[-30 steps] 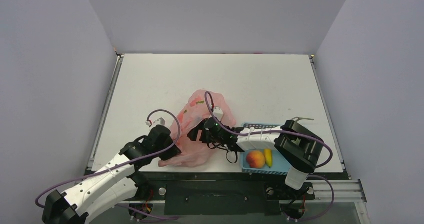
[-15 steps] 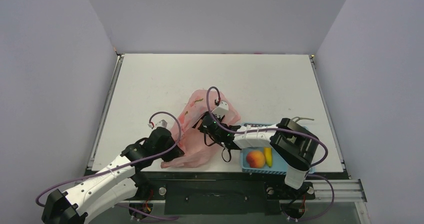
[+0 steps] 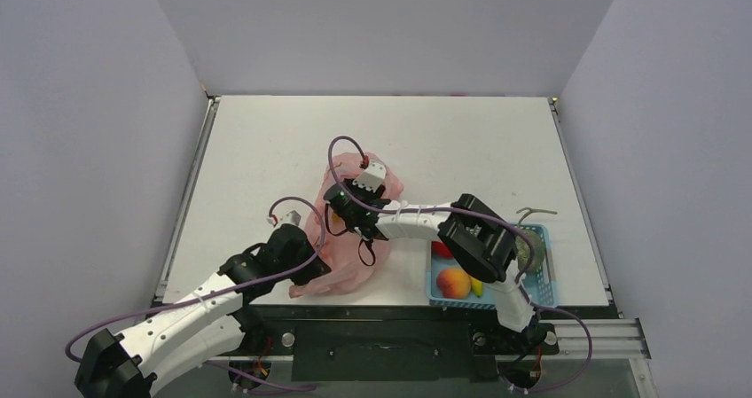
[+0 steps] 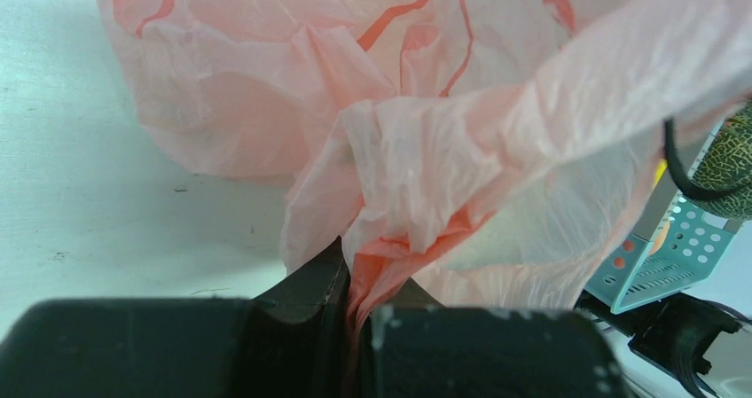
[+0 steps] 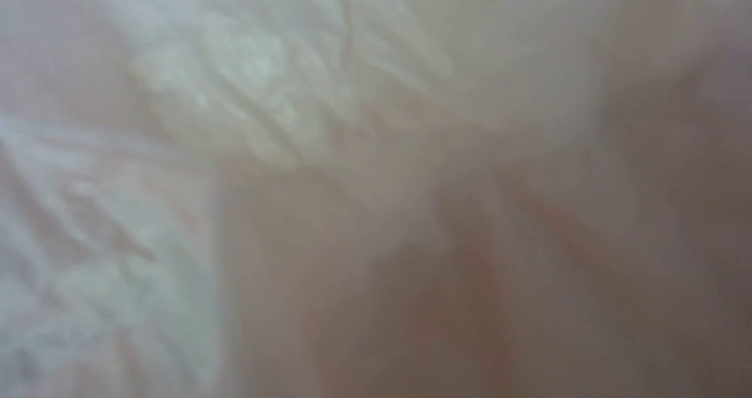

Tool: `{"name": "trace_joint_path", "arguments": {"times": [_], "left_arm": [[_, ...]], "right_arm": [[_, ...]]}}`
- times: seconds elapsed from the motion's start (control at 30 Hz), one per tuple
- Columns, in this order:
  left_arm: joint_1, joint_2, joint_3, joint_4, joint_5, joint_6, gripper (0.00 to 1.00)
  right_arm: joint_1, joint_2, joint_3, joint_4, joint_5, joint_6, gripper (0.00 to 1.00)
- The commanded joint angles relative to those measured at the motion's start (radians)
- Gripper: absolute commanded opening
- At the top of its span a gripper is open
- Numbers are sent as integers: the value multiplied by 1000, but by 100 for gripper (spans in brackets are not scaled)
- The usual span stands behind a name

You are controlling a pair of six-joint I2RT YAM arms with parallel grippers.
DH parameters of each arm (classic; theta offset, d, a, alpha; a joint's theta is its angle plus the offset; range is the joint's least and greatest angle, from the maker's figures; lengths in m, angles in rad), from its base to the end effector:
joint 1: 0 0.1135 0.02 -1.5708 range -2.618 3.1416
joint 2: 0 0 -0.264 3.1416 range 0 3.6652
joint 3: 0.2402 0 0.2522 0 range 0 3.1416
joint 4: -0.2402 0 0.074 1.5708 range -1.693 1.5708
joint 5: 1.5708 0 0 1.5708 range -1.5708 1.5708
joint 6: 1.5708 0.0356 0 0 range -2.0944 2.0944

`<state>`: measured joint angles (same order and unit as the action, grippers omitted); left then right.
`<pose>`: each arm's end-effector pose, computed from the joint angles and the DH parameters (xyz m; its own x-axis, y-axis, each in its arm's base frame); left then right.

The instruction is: Take the fake fruits out of the plastic bag

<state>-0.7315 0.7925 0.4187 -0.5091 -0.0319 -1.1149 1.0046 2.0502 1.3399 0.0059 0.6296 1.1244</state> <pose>0.1155 -0.1021 0.1832 -0.8391 -0.4528 -0.3017 -0.2289 0.7968 -0.5592 0.2564 0.3642 0.1669 -0.5481 0.4967 -0.6729 0.1228 0.8436 0.5227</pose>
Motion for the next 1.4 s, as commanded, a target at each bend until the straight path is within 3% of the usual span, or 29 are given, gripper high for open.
{"name": "trace_joint_path", "arguments": {"times": [0.0,0.07,0.2,0.27,0.5,0.63,0.7,0.9,1.03,1.13,1.23,1.37], "left_arm": [[-7,-27,-4,-3,12,-4,0],[-8,-39,-9,-5,11,-9,0],[-9,-56,-10,-10,1,-12,0],[-7,-53,-6,-11,-3,-11,0],[-7,-30,42,-66,-57,1,0],[-4,-12,63,-89,-116,7,0],[-3,-6,69,-93,-134,5,0],[-3,4,74,-85,-169,-9,0],[-1,19,93,-82,-187,-17,0],[-1,36,122,-104,-226,-43,0],[1,45,149,-149,-281,-81,0],[2,36,169,-208,-356,-148,0]], "right_arm": [[-56,67,80,-108,1,-32,70],[-61,105,142,-250,-5,-14,69],[-44,134,174,-288,-16,-15,67],[-44,137,178,-294,-21,-58,61],[-38,-73,27,-189,-175,-223,21],[-51,-226,-95,-152,-385,-260,0],[-61,-301,-173,-109,-527,-252,0],[-78,-461,-402,228,-1003,-97,0],[-26,-552,-464,318,-1162,4,0],[28,-654,-457,201,-1186,-49,0],[89,-754,-448,-24,-1156,-154,0],[129,-931,-495,-147,-1187,-205,0]]}}
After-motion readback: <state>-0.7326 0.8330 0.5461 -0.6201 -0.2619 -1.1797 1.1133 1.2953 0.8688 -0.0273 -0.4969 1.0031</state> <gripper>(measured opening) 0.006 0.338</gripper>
